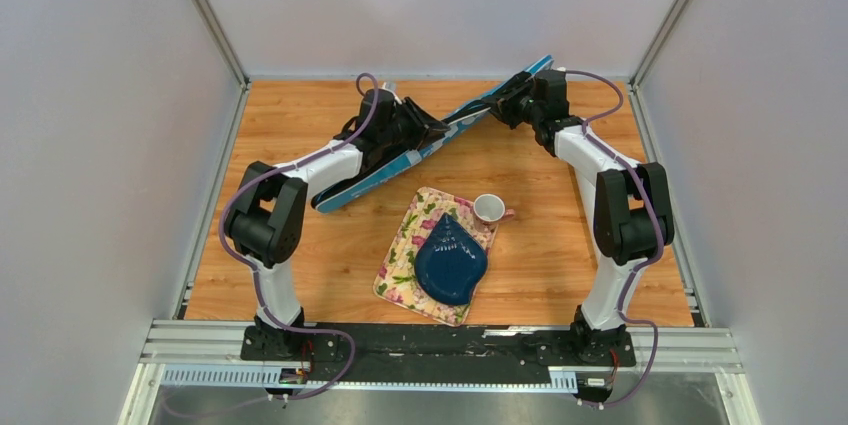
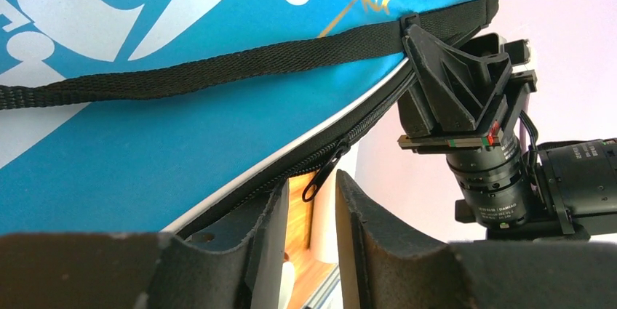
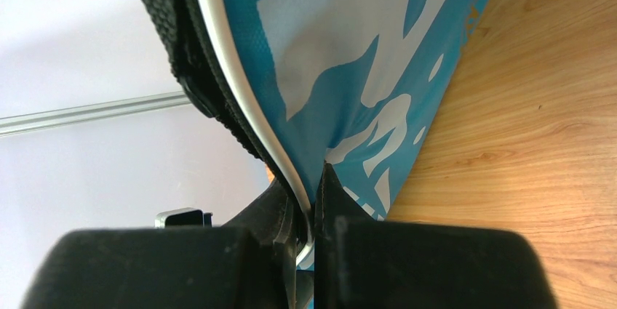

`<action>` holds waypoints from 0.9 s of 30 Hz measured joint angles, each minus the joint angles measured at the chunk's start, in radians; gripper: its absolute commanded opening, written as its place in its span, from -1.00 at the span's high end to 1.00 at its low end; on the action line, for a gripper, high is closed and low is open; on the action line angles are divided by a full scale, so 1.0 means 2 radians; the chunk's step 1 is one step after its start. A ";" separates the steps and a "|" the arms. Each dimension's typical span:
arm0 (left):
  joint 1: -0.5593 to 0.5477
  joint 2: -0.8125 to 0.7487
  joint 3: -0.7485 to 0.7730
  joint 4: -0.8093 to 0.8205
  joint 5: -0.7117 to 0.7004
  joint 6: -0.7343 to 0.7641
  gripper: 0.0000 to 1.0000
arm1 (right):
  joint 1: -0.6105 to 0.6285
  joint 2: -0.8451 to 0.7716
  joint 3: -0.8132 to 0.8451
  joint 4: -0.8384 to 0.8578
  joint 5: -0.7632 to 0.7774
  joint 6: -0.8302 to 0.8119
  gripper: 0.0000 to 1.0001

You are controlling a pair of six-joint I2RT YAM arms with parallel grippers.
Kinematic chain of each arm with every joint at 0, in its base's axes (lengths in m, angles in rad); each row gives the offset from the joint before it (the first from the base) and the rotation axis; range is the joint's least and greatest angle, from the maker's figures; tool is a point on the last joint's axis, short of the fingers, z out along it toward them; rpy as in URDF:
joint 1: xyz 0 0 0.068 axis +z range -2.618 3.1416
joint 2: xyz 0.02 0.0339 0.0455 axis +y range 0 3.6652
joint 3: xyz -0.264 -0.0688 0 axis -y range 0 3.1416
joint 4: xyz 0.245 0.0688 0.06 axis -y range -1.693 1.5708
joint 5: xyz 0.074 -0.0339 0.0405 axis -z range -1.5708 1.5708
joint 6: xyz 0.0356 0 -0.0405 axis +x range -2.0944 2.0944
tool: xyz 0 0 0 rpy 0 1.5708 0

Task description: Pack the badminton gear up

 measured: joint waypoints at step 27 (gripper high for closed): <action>-0.005 0.006 0.036 -0.041 -0.034 0.016 1.00 | 0.000 0.000 -0.002 0.006 -0.001 -0.001 1.00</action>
